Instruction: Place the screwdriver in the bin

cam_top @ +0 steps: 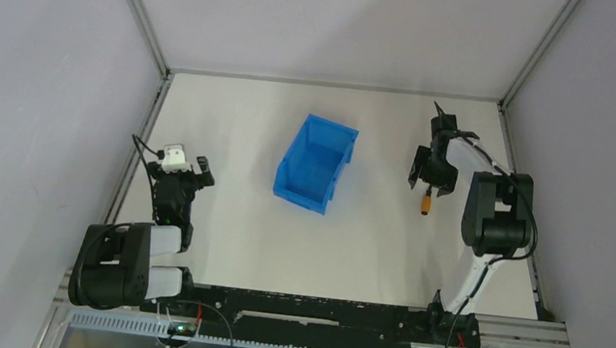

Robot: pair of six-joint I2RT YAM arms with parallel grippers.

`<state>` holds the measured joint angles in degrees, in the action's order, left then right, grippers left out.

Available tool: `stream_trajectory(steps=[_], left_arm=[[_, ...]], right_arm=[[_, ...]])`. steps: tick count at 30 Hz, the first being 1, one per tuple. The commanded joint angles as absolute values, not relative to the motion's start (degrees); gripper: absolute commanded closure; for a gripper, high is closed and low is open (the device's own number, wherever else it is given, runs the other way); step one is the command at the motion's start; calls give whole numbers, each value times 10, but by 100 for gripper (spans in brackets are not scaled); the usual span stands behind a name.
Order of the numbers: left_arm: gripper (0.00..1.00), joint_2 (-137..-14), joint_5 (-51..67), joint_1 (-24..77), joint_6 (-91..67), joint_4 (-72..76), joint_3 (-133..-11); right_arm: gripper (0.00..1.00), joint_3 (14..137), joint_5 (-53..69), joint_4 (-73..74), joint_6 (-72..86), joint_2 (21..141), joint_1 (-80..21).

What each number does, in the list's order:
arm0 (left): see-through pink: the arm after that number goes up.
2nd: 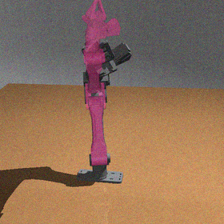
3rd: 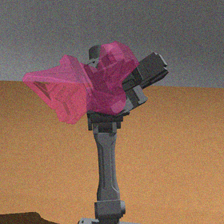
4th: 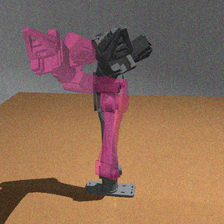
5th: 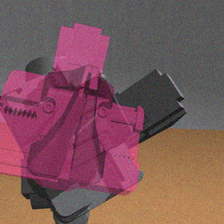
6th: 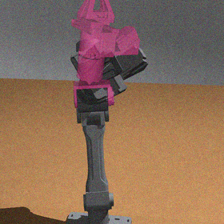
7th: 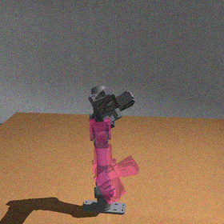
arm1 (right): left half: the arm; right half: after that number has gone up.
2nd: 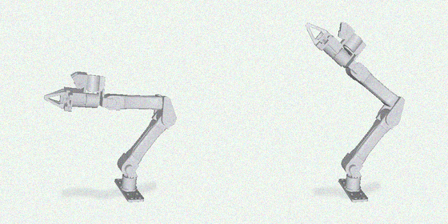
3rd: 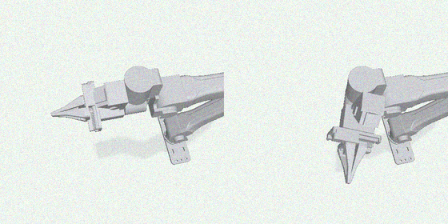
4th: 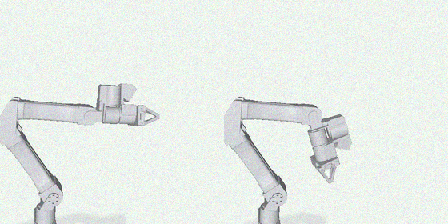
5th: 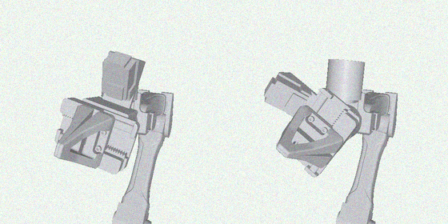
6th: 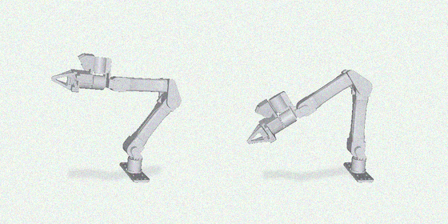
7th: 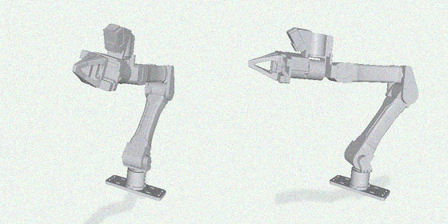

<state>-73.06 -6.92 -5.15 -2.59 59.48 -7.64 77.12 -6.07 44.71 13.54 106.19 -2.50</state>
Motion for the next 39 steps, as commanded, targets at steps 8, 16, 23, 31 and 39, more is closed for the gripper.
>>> stream_trajectory(steps=[8,16,23,31,39], left_arm=[[0,-721,-71,-49,-21,618,-104],[0,-721,-71,-50,-21,618,-104],[0,-721,-71,-50,-21,618,-104],[0,-721,-71,-50,-21,617,-104],[0,-720,-70,-49,-21,618,-104]], right_arm=[[87,727,-60,422,114,1109,-20],[100,870,-69,581,104,1017,-24],[100,1078,-78,773,139,995,-45],[100,1157,-43,751,213,1006,-132],[100,1325,-43,673,249,1132,-362]])
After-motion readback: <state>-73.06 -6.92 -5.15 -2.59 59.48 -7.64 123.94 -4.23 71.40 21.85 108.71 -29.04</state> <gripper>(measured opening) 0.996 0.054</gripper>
